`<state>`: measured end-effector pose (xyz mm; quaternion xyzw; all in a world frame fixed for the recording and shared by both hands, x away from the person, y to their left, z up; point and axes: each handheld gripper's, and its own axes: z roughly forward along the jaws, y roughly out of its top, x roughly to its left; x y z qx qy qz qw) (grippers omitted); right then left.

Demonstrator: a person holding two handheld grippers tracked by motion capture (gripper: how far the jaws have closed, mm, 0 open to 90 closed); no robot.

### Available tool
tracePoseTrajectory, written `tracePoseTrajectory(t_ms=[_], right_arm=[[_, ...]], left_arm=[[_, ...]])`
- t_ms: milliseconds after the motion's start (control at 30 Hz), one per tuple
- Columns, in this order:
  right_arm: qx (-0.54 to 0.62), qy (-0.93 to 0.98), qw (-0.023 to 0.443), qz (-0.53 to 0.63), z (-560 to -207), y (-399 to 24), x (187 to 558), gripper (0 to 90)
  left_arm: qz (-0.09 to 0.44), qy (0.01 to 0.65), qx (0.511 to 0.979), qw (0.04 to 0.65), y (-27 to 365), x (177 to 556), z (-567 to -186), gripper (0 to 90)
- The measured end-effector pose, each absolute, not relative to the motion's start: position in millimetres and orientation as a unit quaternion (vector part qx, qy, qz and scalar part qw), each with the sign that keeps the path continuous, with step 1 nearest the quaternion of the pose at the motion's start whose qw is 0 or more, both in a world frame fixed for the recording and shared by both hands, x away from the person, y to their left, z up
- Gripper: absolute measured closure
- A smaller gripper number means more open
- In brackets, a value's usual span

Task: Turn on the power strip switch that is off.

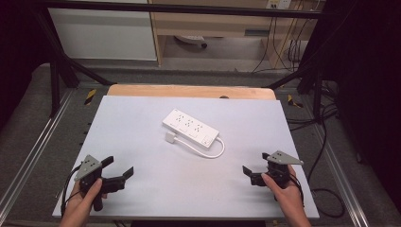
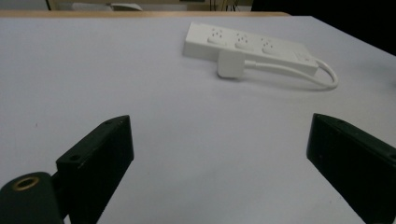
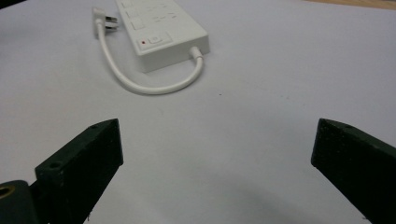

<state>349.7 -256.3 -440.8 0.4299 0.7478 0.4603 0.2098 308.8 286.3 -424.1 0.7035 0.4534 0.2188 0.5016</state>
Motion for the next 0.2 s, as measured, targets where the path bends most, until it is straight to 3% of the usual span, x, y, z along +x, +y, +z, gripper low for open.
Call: tracePoseTrajectory(t_ms=[200], right_arm=[[0.472,0.753,0.216,0.405,-452.9,-258.8,361.5,3.0]], left_arm=[[0.234,0.471,0.695,0.490,294.7,304.3,-430.1,7.9]])
